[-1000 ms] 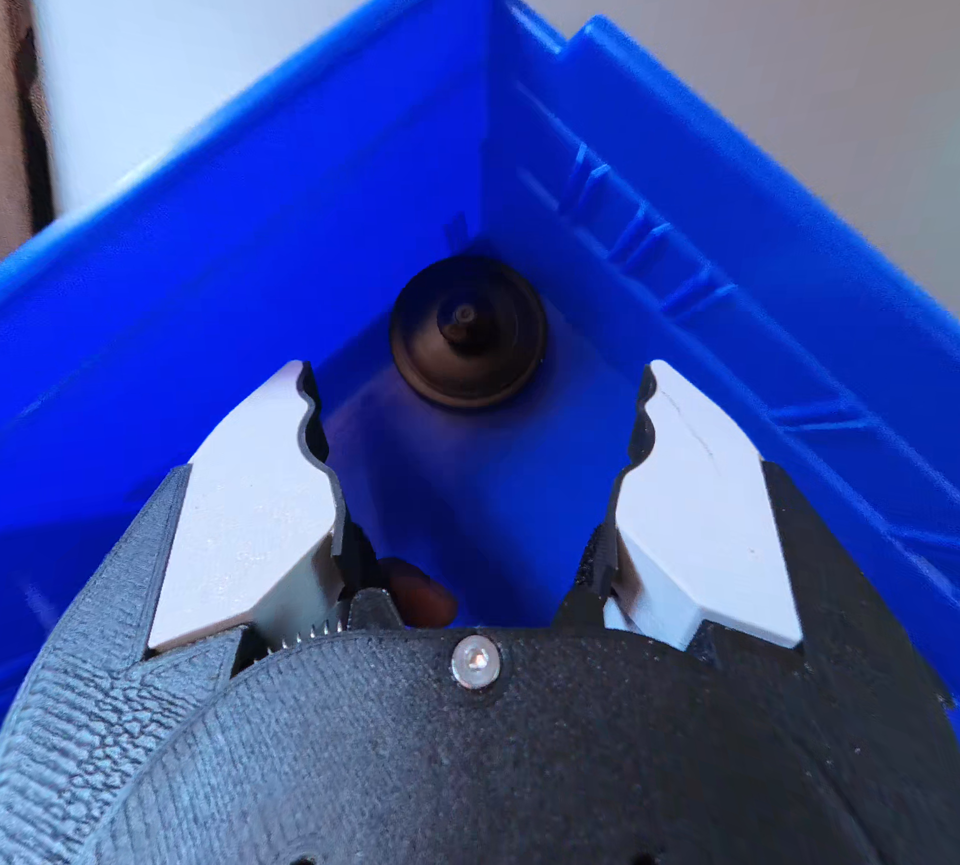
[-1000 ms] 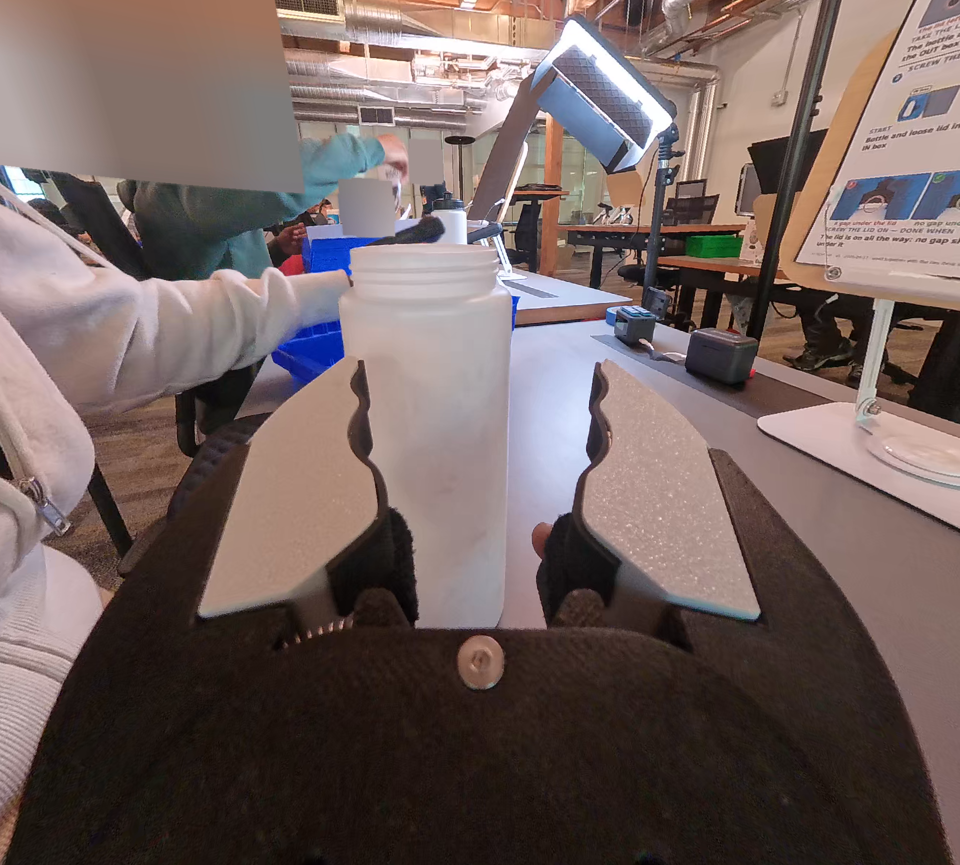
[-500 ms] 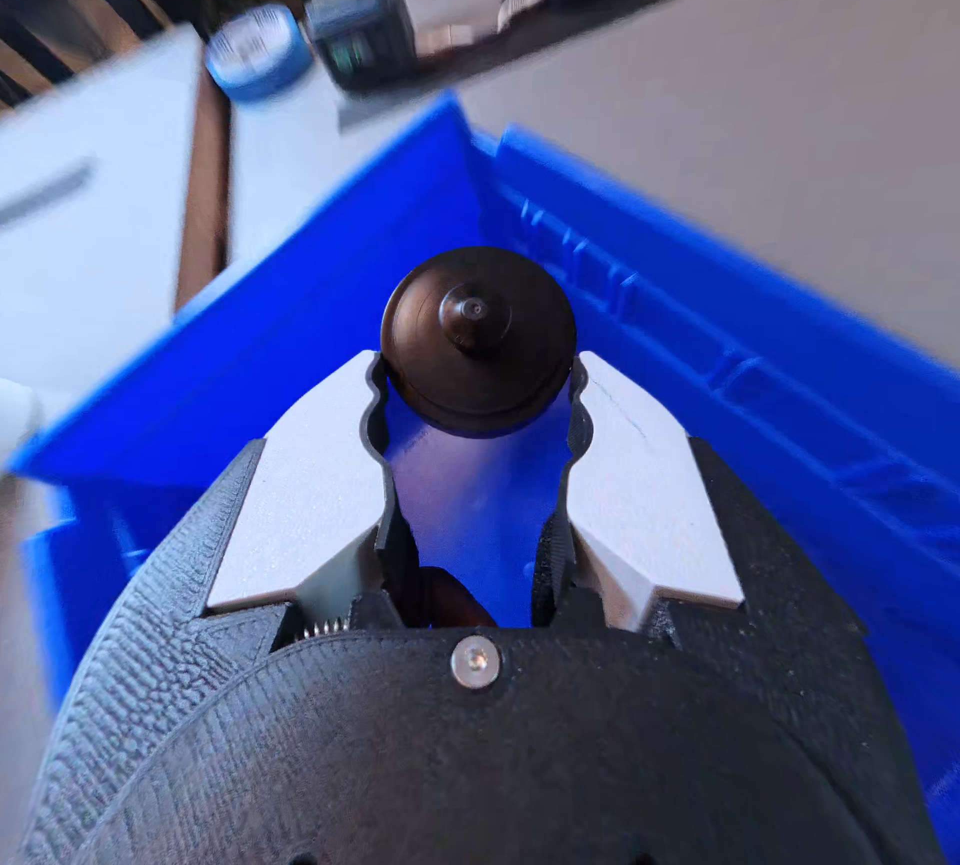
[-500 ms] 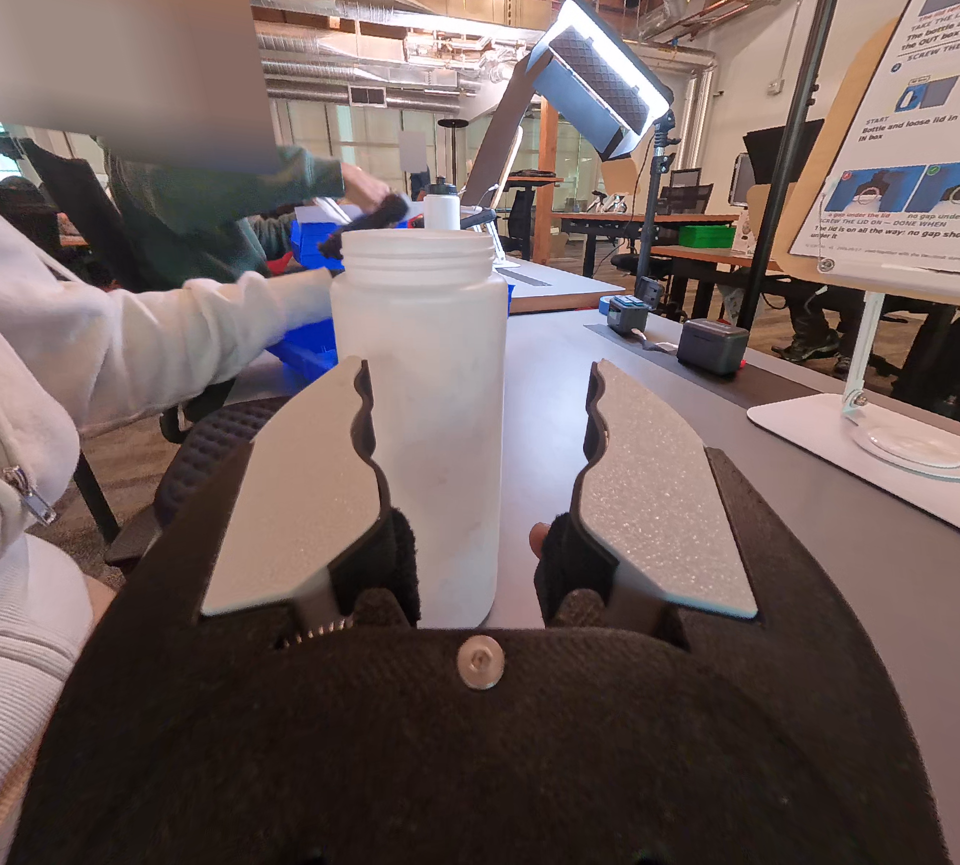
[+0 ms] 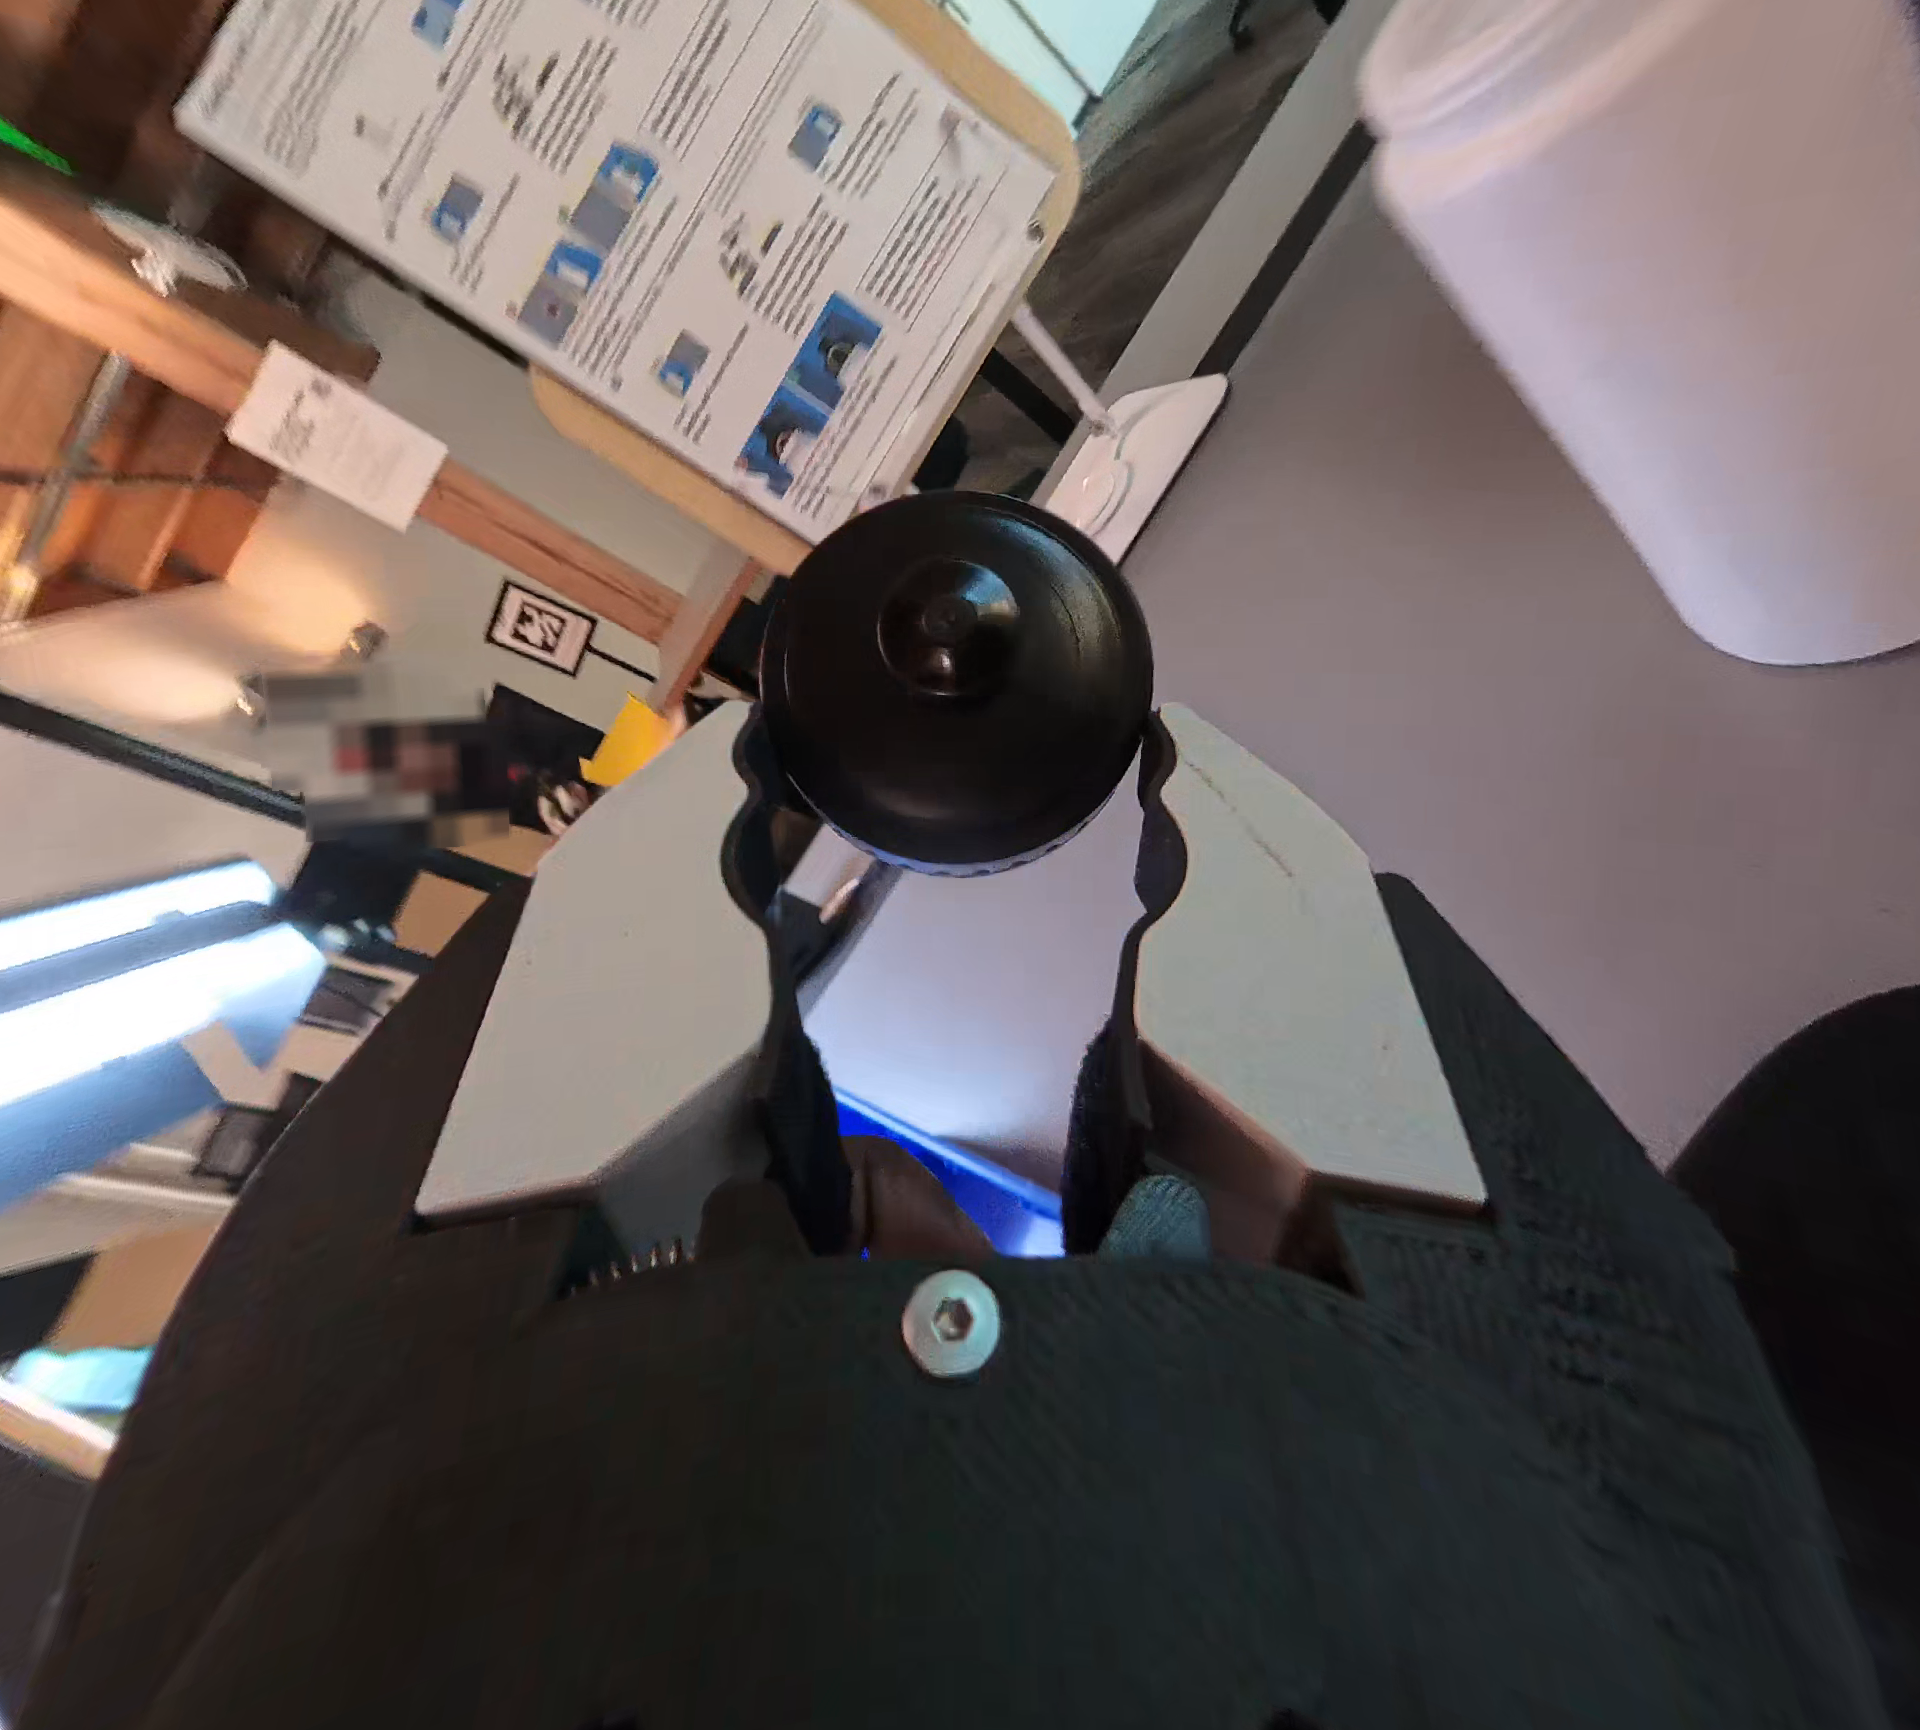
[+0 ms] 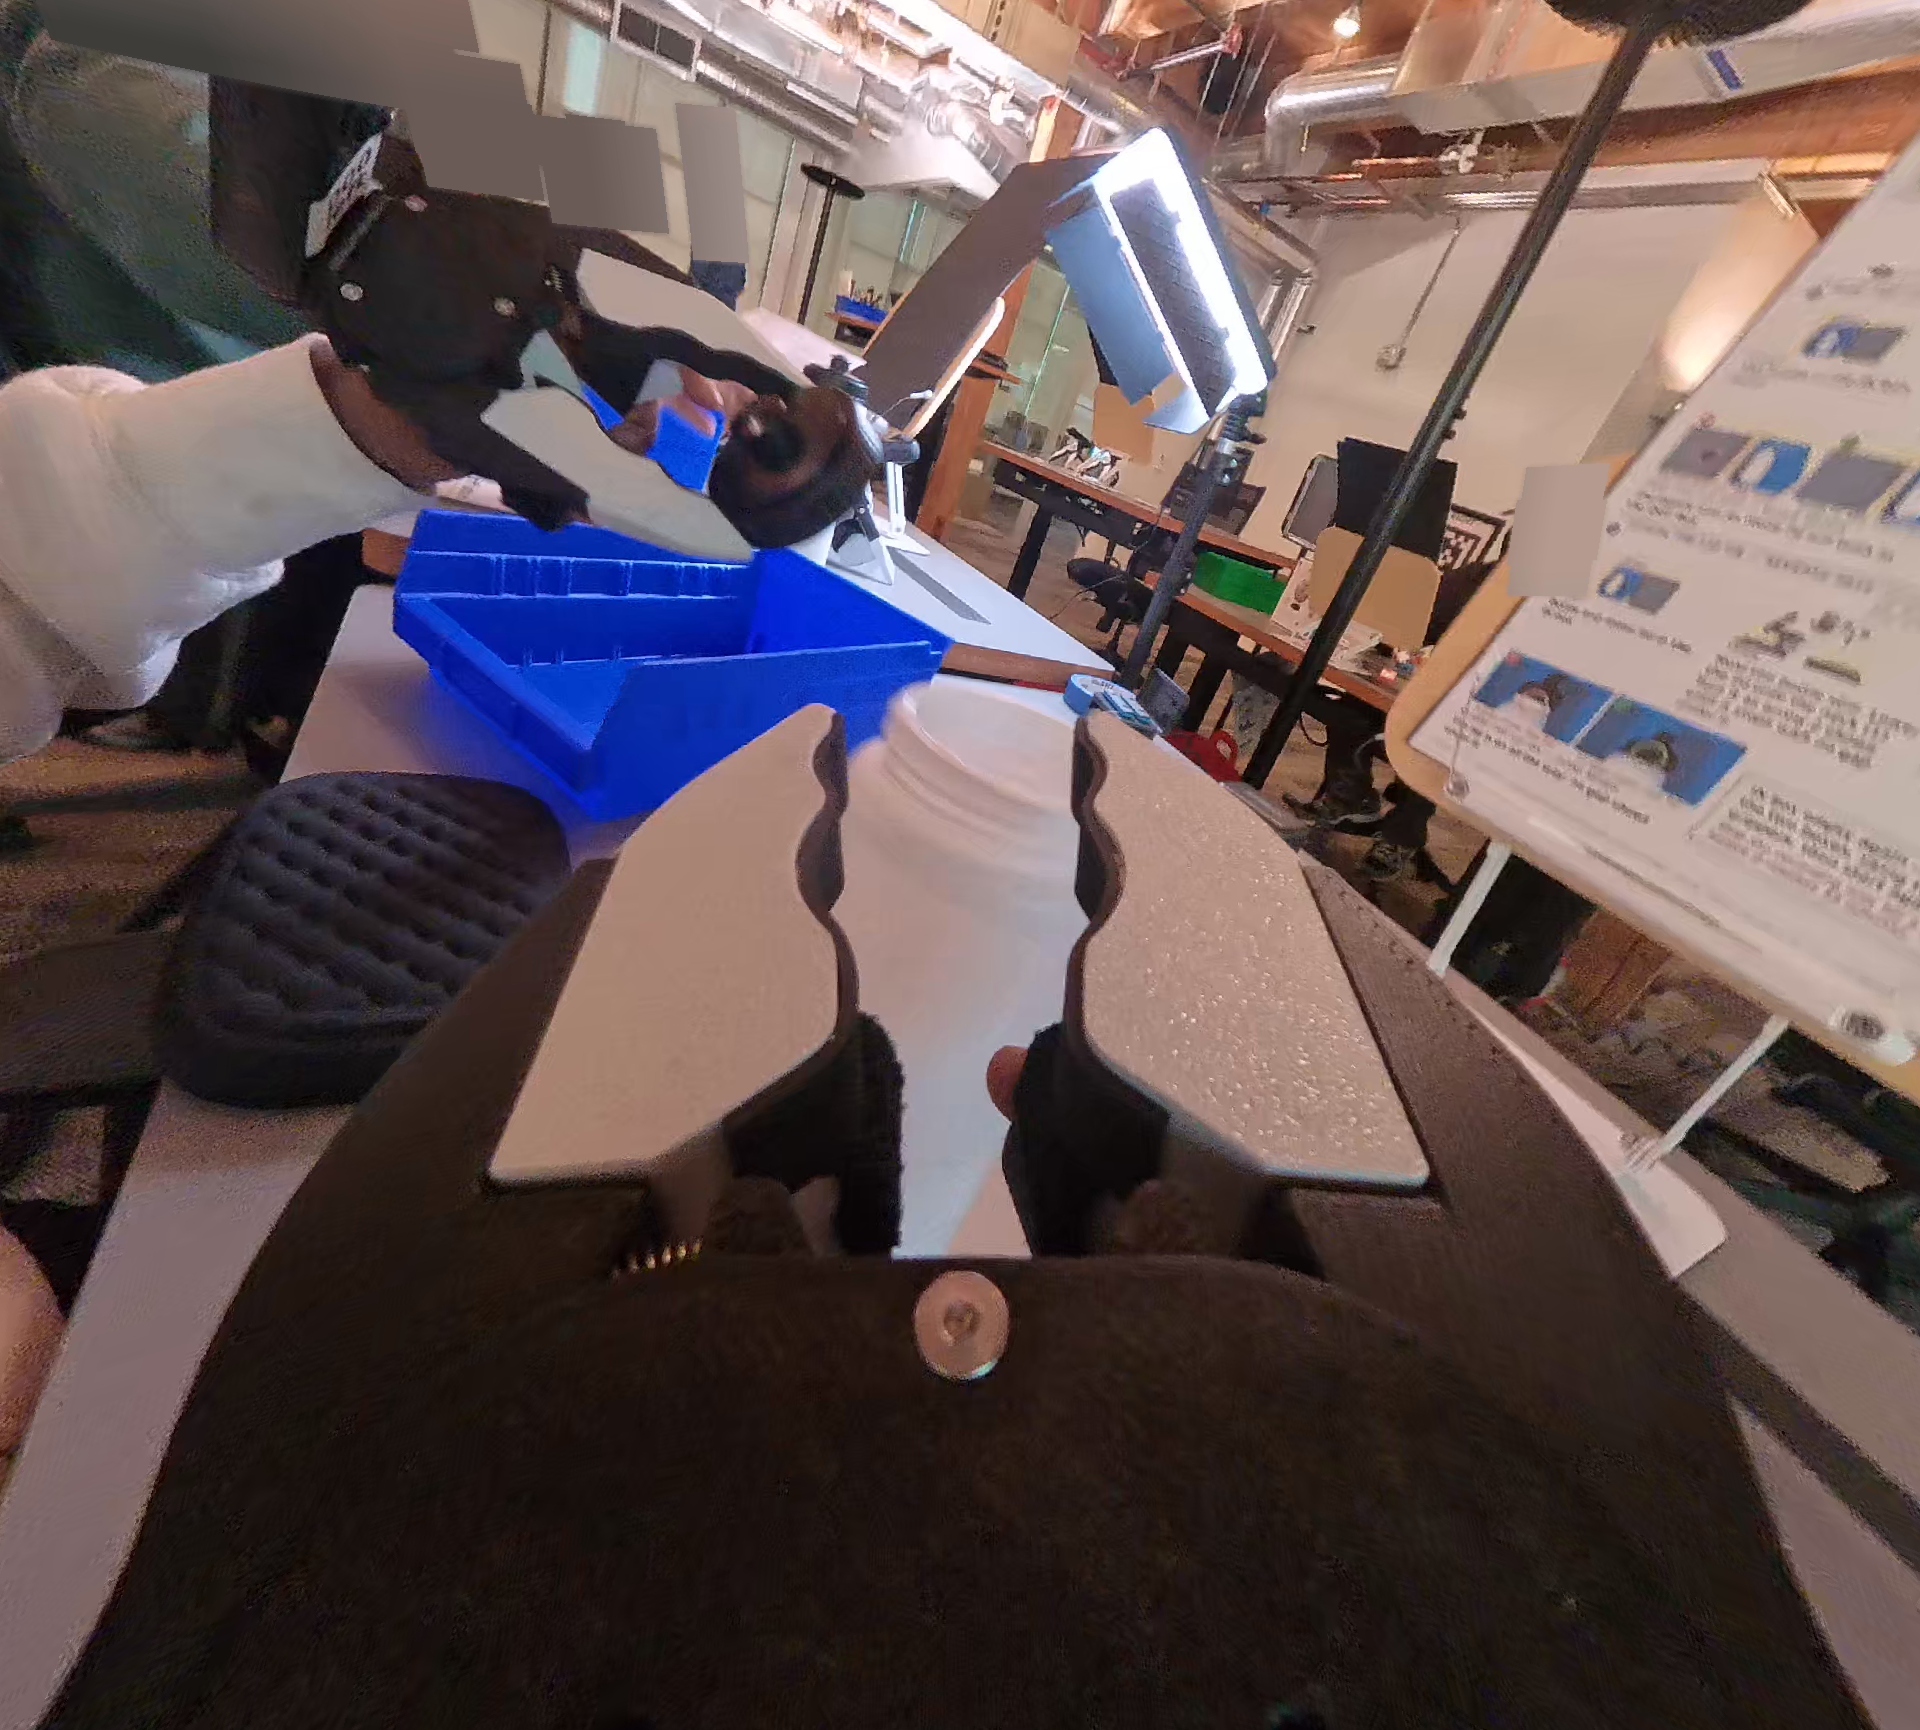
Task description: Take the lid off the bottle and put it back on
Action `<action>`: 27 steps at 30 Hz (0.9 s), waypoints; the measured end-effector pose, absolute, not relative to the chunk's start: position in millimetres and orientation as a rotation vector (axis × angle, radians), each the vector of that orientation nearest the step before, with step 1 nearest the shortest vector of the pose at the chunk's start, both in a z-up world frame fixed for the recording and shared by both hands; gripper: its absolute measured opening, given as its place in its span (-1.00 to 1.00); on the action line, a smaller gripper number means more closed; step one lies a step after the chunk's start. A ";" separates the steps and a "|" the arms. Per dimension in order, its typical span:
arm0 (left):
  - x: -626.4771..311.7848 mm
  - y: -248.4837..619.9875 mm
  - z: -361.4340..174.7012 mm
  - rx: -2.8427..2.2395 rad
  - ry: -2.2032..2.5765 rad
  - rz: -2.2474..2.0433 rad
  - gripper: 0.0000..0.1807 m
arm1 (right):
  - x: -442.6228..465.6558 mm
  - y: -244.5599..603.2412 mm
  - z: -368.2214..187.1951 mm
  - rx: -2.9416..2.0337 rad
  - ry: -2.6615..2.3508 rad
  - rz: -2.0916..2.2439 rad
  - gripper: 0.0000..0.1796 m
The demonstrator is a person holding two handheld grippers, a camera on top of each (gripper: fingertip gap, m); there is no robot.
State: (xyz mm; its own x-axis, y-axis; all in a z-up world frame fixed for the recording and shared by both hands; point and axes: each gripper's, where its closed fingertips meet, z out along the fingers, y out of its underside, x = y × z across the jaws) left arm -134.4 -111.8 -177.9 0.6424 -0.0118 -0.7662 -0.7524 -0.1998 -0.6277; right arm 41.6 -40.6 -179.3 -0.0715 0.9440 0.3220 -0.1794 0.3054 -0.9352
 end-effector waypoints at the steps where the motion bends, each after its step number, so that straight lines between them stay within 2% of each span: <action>1: -120.6 -109.2 -178.9 -1.637 0.681 0.793 -0.25 | 38.4 -53.8 -174.2 -0.791 -1.318 1.083 -0.58; 4: -83.6 -104.3 -180.1 -1.602 0.795 0.848 -0.25 | 23.7 -92.9 -163.9 -0.755 -1.388 0.988 -0.77; 8: -45.9 -101.3 -176.8 -1.546 0.895 0.857 -0.26 | -0.6 -123.7 -163.9 -0.736 -1.466 0.869 -0.57; 11: -30.1 -99.5 -175.1 -1.512 0.951 0.894 -0.25 | -10.2 -121.8 -165.3 -0.730 -1.454 0.761 -0.54; 13: -24.7 -97.7 -176.4 -1.508 0.976 0.914 -0.25 | -11.0 -123.0 -165.2 -0.709 -1.445 0.719 -0.57; 15: -20.3 -96.3 -177.8 -1.500 0.994 0.920 -0.25 | -8.9 -119.2 -164.5 -0.683 -1.422 0.635 -0.75; 17: -14.2 -96.0 -175.3 -1.470 0.985 0.875 -0.25 | -4.5 -119.5 -162.3 -0.646 -1.410 0.619 -0.76; 19: -4.8 -98.1 -169.2 -1.431 0.939 0.714 -0.25 | 2.8 -120.5 -154.7 -0.638 -1.375 0.720 -0.76; 21: 6.6 -105.8 -154.8 -1.351 0.841 0.407 -0.15 | 13.7 -120.7 -144.7 -0.622 -1.331 0.906 -0.76; 25: 23.3 -135.7 -116.5 -1.121 0.534 -0.549 -0.08 | 38.8 -123.3 -123.1 -0.625 -1.192 1.563 -0.76; 27: 32.2 -139.5 -115.3 -1.048 0.478 -0.821 -0.10 | 48.9 -125.6 -115.3 -0.601 -1.108 1.890 -0.76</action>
State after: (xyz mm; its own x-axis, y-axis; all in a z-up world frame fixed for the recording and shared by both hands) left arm 32.2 -139.5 -115.3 0.6190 -0.7848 0.0289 0.3616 0.2522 -0.8976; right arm 48.9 -125.6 -115.3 -0.5301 0.8479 0.0109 -0.4235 -0.2536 -0.8697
